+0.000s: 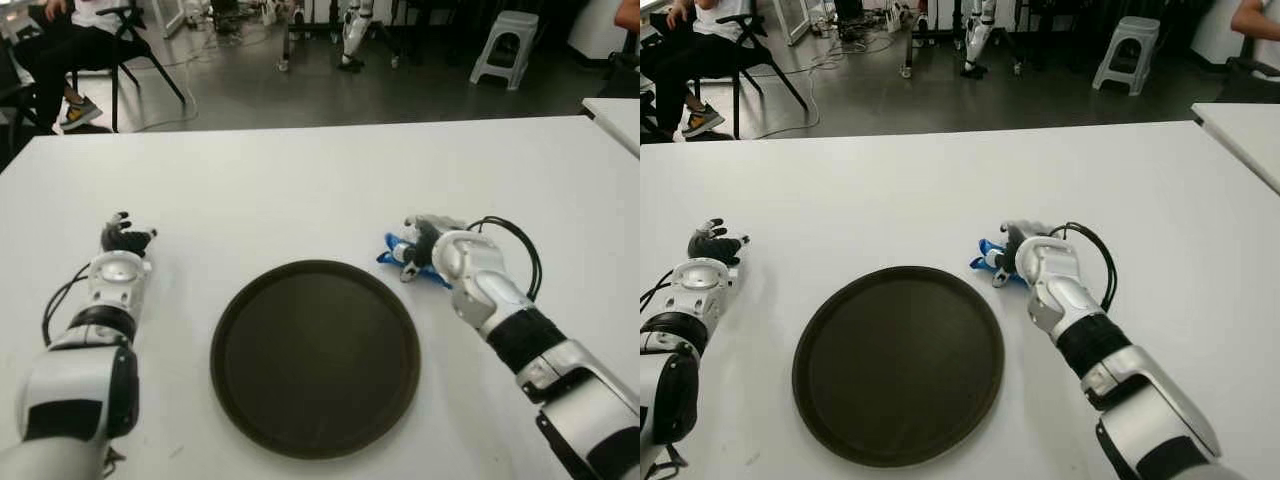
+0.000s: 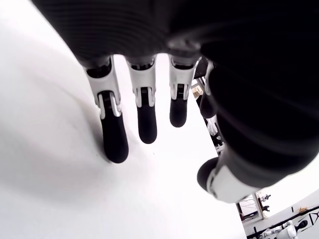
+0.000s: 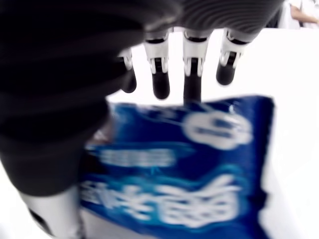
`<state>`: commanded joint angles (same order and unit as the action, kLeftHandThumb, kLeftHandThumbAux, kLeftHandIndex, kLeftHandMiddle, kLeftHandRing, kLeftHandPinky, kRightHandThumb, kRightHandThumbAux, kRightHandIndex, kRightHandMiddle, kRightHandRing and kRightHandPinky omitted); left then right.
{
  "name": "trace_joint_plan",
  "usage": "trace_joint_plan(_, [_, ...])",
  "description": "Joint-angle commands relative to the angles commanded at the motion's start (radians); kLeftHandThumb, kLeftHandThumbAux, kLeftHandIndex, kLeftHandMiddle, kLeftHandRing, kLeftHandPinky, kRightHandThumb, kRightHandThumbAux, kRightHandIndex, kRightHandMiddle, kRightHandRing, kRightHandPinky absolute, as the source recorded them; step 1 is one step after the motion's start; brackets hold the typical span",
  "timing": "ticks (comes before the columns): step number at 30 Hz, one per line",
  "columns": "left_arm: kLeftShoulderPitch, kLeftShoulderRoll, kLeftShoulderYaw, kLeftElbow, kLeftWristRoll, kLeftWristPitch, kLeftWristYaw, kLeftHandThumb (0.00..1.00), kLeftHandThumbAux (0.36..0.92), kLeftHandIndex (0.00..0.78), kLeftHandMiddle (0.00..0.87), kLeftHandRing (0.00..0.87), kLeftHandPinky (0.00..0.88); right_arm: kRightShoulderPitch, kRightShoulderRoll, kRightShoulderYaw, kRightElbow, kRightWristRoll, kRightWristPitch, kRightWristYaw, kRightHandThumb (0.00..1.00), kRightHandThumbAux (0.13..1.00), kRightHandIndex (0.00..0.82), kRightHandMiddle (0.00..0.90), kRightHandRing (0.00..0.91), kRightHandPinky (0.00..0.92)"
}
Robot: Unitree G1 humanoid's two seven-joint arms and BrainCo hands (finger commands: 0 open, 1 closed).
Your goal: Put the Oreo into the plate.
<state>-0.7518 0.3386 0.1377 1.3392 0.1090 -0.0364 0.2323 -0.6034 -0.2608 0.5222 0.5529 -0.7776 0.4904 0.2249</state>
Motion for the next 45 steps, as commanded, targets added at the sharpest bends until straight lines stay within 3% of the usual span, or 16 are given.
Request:
trace_joint_plan(4, [0.001,0.000,0.000,0.000,0.000,-0.002,0.002,0.292,0.779,0.096,0.149,0.174,0.190,0.007,0.002,-0.011,0.006,0.013,-0.018,-0.039,0.000,0.869,0.255,0.316,0.367,0.429])
trace_joint_plan(8, [0.001,0.000,0.001,0.000,0.000,-0.003,0.003,0.307,0.782,0.098,0.149,0.177,0.190,0.008,0.006,-0.024,0.041,0.029,-0.055,-0.088,0.000,0.898,0.303,0.442,0.491,0.518])
trace_joint_plan(10, [0.000,0.000,0.000,0.000,0.000,-0.001,0.002,0.299,0.775,0.094,0.147,0.172,0.178,0.005,0.010,-0.031,0.079,0.038,-0.088,-0.123,0.003,0.931,0.359,0.557,0.604,0.616])
trace_joint_plan(14, [0.000,0.001,0.000,0.000,0.000,0.001,0.000,0.283,0.768,0.087,0.141,0.164,0.164,0.001,0.014,-0.036,0.105,0.047,-0.115,-0.151,0.022,0.960,0.416,0.664,0.709,0.702])
trace_joint_plan(31, [0.001,0.003,-0.005,0.000,0.005,0.002,0.003,0.276,0.782,0.097,0.147,0.179,0.194,-0.012,0.019,-0.047,0.159,0.061,-0.165,-0.192,0.054,0.965,0.478,0.673,0.706,0.692])
trace_joint_plan(45, [0.000,0.003,-0.007,0.000,0.005,0.004,0.002,0.262,0.780,0.076,0.132,0.155,0.150,-0.005,0.012,-0.051,0.123,0.064,-0.146,-0.172,0.000,0.939,0.421,0.528,0.508,0.529])
